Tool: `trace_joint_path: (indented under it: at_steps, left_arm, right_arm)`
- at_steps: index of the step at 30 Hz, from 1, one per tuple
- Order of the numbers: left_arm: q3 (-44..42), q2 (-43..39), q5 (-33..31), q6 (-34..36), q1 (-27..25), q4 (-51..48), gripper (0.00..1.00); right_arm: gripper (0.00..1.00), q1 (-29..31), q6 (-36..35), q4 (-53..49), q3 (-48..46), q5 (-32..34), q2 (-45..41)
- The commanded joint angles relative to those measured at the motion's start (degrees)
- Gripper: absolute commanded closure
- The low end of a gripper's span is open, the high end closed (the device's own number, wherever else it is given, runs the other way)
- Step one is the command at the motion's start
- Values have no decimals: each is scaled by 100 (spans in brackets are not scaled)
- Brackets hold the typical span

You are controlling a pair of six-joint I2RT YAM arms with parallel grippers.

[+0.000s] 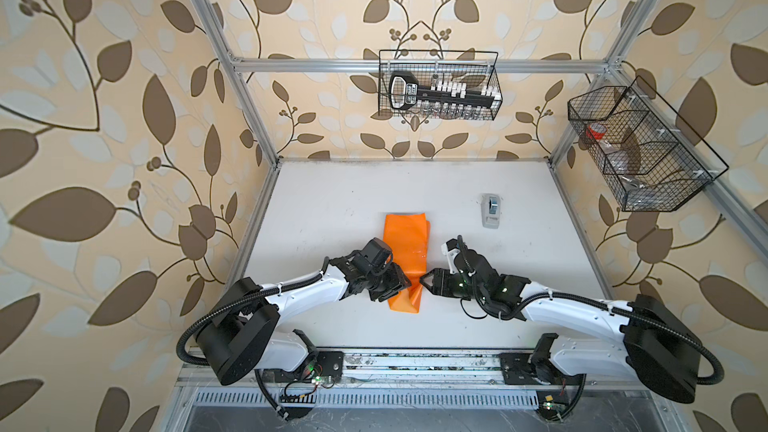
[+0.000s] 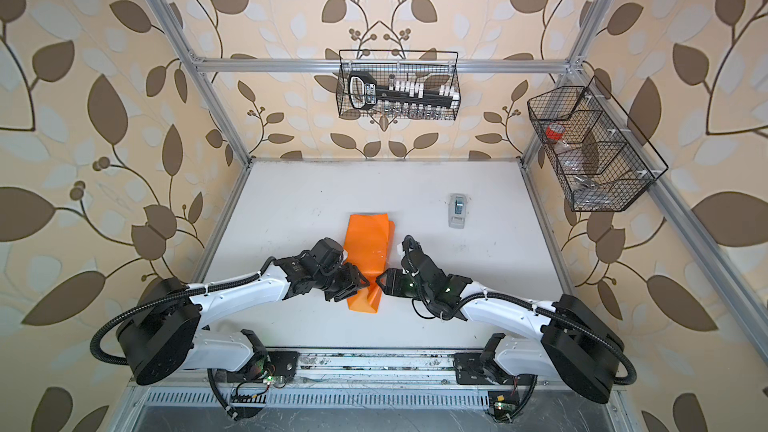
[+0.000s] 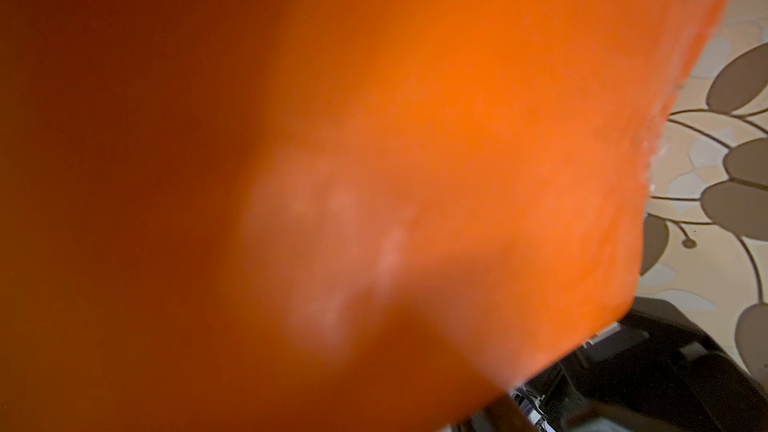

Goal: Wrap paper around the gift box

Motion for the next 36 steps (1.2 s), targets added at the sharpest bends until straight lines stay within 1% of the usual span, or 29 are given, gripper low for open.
trace_joint_path:
  at_steps: [1,5,8,10,14,17,22,24,27,31,33,36]
  left_arm:
    - [45,-168,-30,129,71,-106,49]
    - [71,-348,-95,172,71,-272,48]
    - [146,-521,-157,270,70,-535,44]
    - [211,-652,-204,376,72,-777,41]
    - [260,-936,-312,681,70,-1382,31]
    - [236,-980,-351,898,72,-1755,29]
    - [172,-883,-751,1203,72,-2166,29]
    - [207,-812,-879,1285,69,-2246,29]
    - [299,-670,-1027,1480,67,-2293,29]
    - [298,-422,-844,1511,66,-1779,30]
    - [365,-224,-794,1521,69,-1634,33]
    - [455,37,-737,1542,56,-1439,43]
  right_arm:
    - [48,44,98,66,206,163,301]
    - [51,44,202,295,180,196,640]
    - [56,46,221,388,173,225,821]
    - [61,38,195,374,150,276,873]
    - [72,-48,118,325,101,255,850]
    - [78,-139,3,229,135,178,811]
    - [92,-303,-215,23,258,-39,880]
    - [95,-364,-305,-17,301,-176,919]
    - [99,-423,-525,-259,453,-312,987]
    - [100,-543,-859,-647,652,-426,990]
    - [100,-622,-938,-715,672,-506,972]
    - [100,-684,-985,-753,680,-555,945]
